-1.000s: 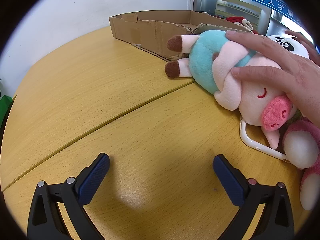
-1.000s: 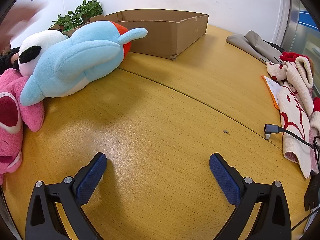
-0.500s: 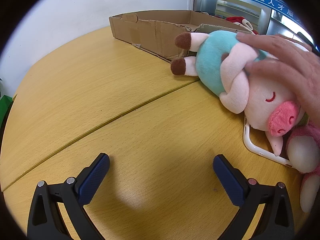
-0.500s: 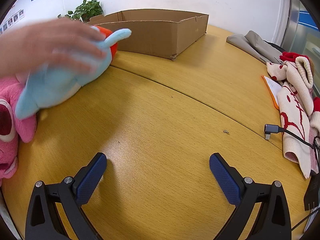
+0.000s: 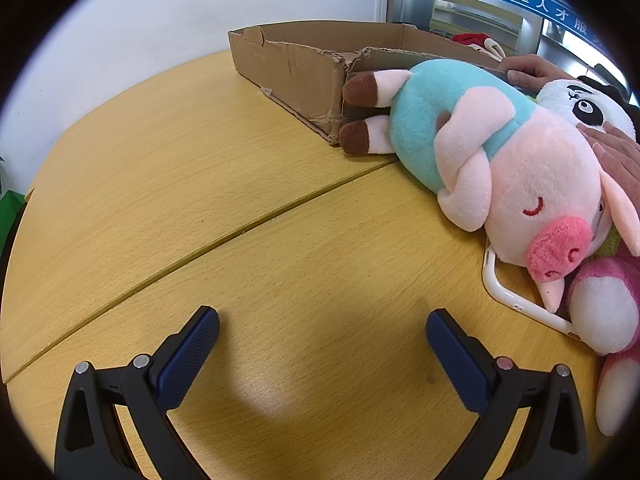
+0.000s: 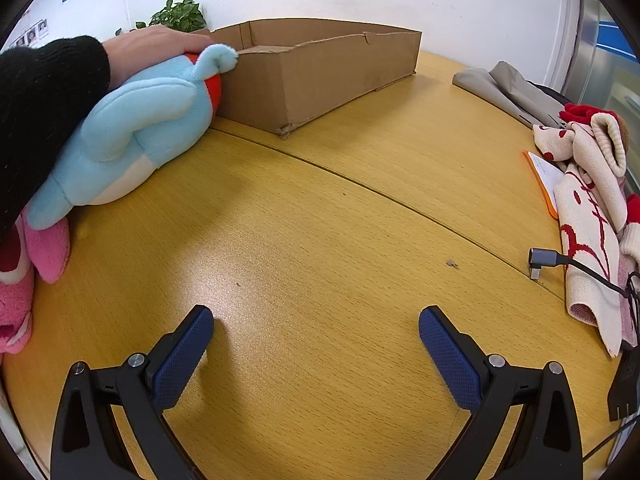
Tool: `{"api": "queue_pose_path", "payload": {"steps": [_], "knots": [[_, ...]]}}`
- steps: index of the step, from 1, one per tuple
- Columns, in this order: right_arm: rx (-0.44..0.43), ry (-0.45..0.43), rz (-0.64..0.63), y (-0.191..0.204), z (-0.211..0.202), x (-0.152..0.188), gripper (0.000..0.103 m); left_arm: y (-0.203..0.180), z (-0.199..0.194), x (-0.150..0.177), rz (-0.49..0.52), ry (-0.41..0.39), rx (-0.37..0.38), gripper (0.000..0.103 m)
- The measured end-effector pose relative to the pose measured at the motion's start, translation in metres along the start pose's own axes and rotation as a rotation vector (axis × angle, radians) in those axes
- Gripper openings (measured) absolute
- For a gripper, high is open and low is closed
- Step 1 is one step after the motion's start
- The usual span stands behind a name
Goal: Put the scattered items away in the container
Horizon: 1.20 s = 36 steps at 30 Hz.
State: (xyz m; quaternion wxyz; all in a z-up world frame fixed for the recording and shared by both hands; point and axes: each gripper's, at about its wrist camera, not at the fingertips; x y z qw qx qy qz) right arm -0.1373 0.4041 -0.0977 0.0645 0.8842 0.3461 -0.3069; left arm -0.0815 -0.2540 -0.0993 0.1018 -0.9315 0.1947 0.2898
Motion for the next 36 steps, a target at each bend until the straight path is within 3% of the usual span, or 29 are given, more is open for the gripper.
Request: {"api": "queue_pose_path", "payload": {"steps": [36], "knots": [[0.020,0.003,0.023,0.0054,0.0069,-0.0099,0.103,0.0019,-0.0022,0.0029,-0.004,-0.002,-0.017,0.103]]}}
Point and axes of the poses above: each gripper's, at about its wrist camera, not at the fingertips, and z roughly the way its jaws point, y to its left, x to its underside, and after that the axes turned 8 degrees about -z, right-handed
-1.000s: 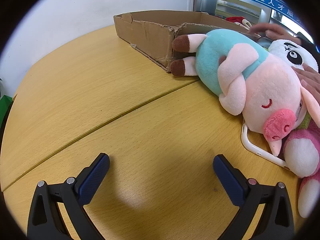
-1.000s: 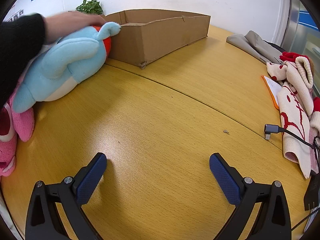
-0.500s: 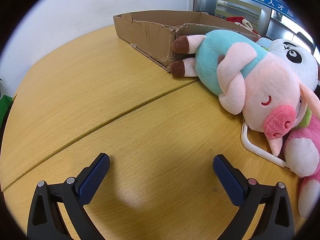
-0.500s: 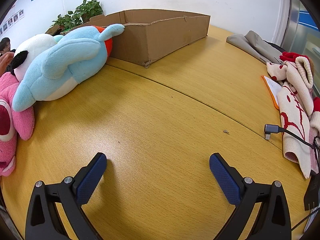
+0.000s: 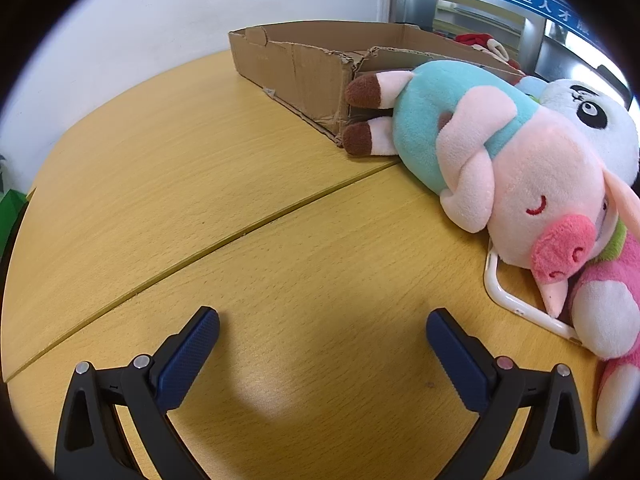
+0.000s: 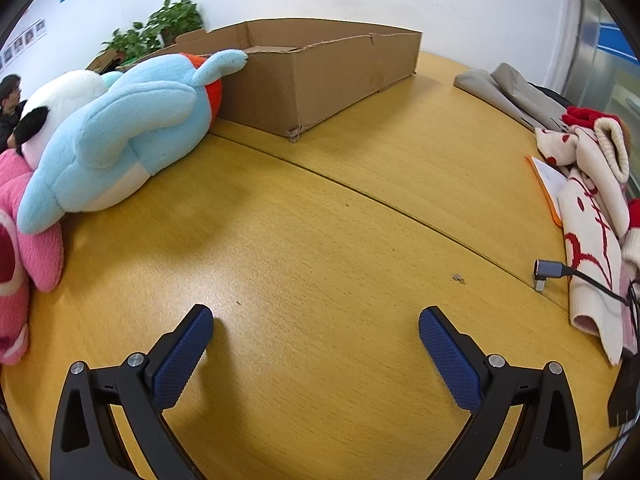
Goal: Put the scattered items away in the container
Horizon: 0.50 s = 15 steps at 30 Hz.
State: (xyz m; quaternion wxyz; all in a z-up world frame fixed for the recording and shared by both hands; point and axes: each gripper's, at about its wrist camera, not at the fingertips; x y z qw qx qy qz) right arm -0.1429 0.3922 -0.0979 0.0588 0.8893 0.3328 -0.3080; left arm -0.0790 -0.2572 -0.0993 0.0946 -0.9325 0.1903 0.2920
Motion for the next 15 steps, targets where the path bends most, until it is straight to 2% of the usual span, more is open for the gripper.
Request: {"api": "queue_pose_path", "payload": {"steps": [4,15], "knots": [[0.005,0.001,0.014,-0.0004,0.0009,-0.0017,0.103,-0.0026,0.0036,-0.0036,-0.026,-0.001,-0.019,0.103],[0.007,0.000,0.028,-0.0008,-0.0004,-0.0003,0.103,0.0018,0.0044,-0.0073,-0.025,0.000,-0.014,0.103]]}}
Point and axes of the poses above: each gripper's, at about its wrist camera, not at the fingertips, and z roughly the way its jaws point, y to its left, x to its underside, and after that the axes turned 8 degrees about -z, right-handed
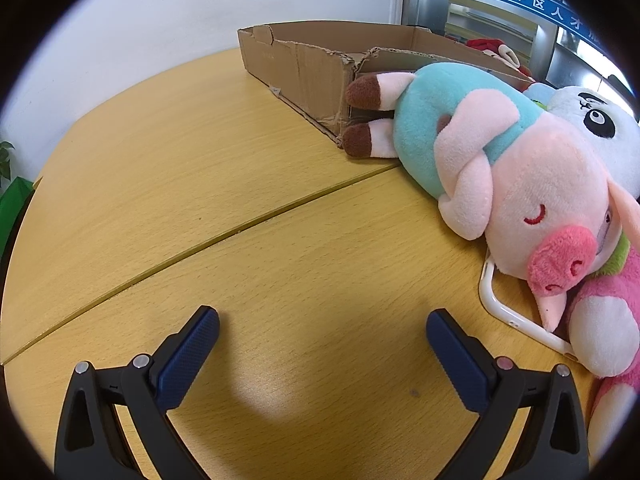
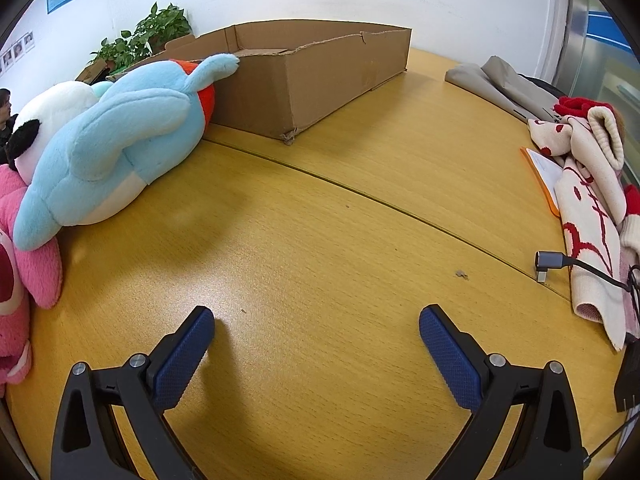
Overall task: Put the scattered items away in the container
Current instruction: 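Reach both tools to the pink plush bear and grasp it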
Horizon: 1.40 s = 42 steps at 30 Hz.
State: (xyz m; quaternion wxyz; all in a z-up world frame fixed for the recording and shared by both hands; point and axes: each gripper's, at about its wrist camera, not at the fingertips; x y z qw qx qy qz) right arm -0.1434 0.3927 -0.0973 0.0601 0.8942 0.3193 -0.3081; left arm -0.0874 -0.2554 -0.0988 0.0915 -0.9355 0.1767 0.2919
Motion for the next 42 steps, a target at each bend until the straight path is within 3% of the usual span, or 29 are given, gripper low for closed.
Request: {"api": "queue_pose_path", "payload": {"steps": [7,11,14,18,21,24,25,29,32,34,38,42], "knots": [[0.043,0.008,0.040,0.007,0.000,-0.001,0.103,-0.016,0.003,-0.001,-0.061,-0.012,-0.026,0.102],[0.102,0.016,0.091,0.021,-0.016,0.013,0.103,-0.035,-0.039,0.011,-0.186,-0.157,-0.026,0.102],[0.184,-0.078,0.165,0.040,-0.059,0.021,0.103,-0.059,-0.107,0.020,-0.250,-0.330,-0.086,0.102],[0.145,-0.363,0.267,0.078,-0.145,0.014,0.103,-0.117,-0.182,0.021,-0.235,-0.481,-0.061,0.102],[0.076,-0.512,0.295,0.119,-0.182,0.001,0.103,-0.167,-0.194,0.020,-0.178,-0.444,0.070,0.102],[0.030,-0.589,0.297,0.167,-0.189,-0.012,0.103,-0.211,-0.163,0.018,-0.151,-0.319,0.265,0.102],[0.018,-0.592,0.307,0.181,-0.186,-0.016,0.103,-0.220,-0.150,0.020,-0.153,-0.276,0.290,0.102],[-0.020,-0.506,0.333,0.231,-0.159,-0.021,0.103,-0.233,-0.083,0.028,-0.252,-0.088,0.311,0.102],[-0.018,-0.368,0.365,0.252,-0.121,-0.017,0.103,-0.221,-0.054,0.035,-0.361,-0.008,0.383,0.102],[0.028,-0.277,0.393,0.257,-0.092,-0.011,0.103,-0.221,-0.049,0.037,-0.346,-0.011,0.377,0.102],[-0.055,-0.294,0.529,0.238,-0.076,0.000,0.103,-0.219,-0.047,0.043,-0.334,-0.001,0.388,0.102],[0.001,-0.250,0.539,0.244,-0.069,-0.013,0.103,-0.215,-0.045,0.044,-0.343,-0.007,0.380,0.102]]}}
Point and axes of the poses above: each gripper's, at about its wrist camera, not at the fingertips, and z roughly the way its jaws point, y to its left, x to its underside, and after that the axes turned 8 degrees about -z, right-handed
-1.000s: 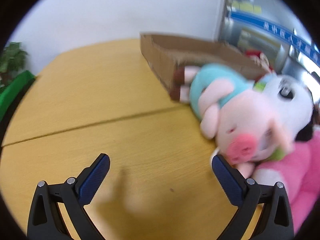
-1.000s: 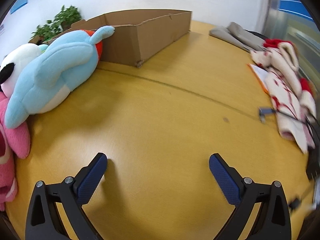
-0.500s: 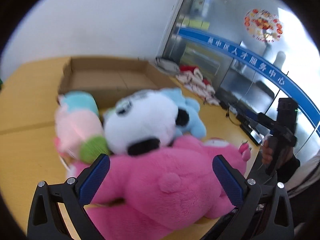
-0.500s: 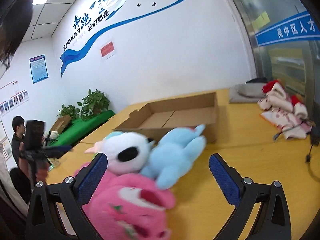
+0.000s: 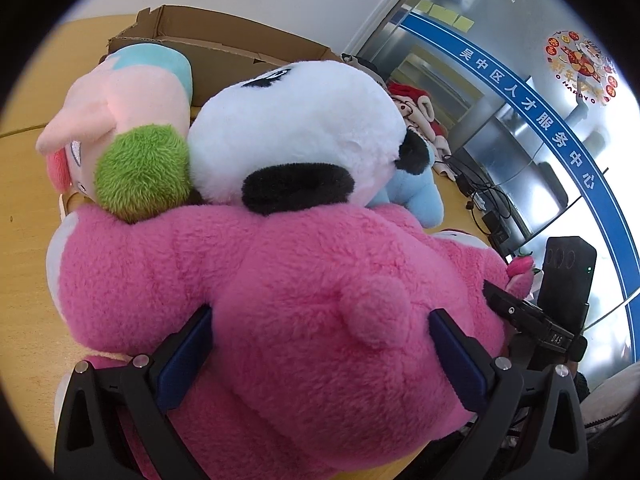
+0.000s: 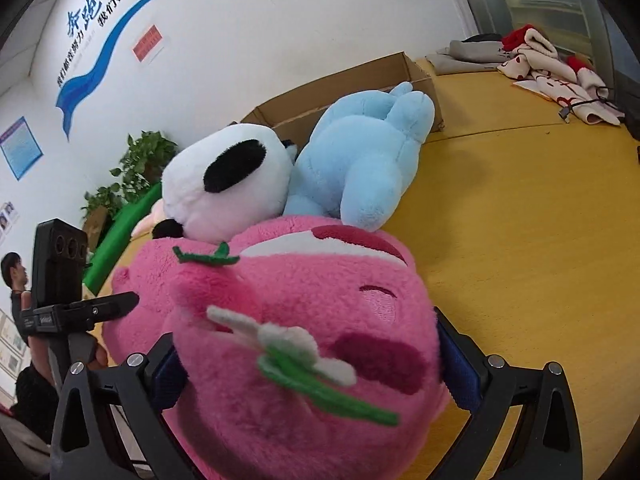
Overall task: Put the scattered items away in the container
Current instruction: 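Reach both tools to the pink plush bear and grasp it, then lift the pink bear with both tools and carry it over the box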
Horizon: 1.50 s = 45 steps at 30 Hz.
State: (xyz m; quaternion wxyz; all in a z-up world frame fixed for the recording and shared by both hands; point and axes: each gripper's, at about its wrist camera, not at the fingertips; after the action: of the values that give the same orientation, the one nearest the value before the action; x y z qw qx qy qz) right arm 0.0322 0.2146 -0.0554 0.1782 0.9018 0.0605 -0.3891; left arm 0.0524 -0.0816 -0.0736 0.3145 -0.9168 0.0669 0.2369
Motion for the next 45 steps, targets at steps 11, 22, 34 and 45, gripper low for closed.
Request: {"api": "queue_pose_path", "payload": {"steps": [11,22,34,45], "knots": [[0.108,0.085,-0.029,0.018,0.004,-0.003,0.103,-0.005,0.001,0.007,0.025,-0.073,-0.058,0.102],[0.081,0.068,-0.060,0.028,-0.011,0.001,0.091,-0.007,-0.013,0.015,0.047,-0.077,-0.064,0.071],[0.063,-0.023,-0.120,0.048,-0.056,-0.002,0.084,-0.022,-0.047,0.030,0.073,-0.148,-0.056,0.060],[0.076,-0.188,-0.174,0.065,-0.105,-0.052,0.084,-0.067,-0.095,-0.009,0.194,-0.288,-0.023,0.060]]}}
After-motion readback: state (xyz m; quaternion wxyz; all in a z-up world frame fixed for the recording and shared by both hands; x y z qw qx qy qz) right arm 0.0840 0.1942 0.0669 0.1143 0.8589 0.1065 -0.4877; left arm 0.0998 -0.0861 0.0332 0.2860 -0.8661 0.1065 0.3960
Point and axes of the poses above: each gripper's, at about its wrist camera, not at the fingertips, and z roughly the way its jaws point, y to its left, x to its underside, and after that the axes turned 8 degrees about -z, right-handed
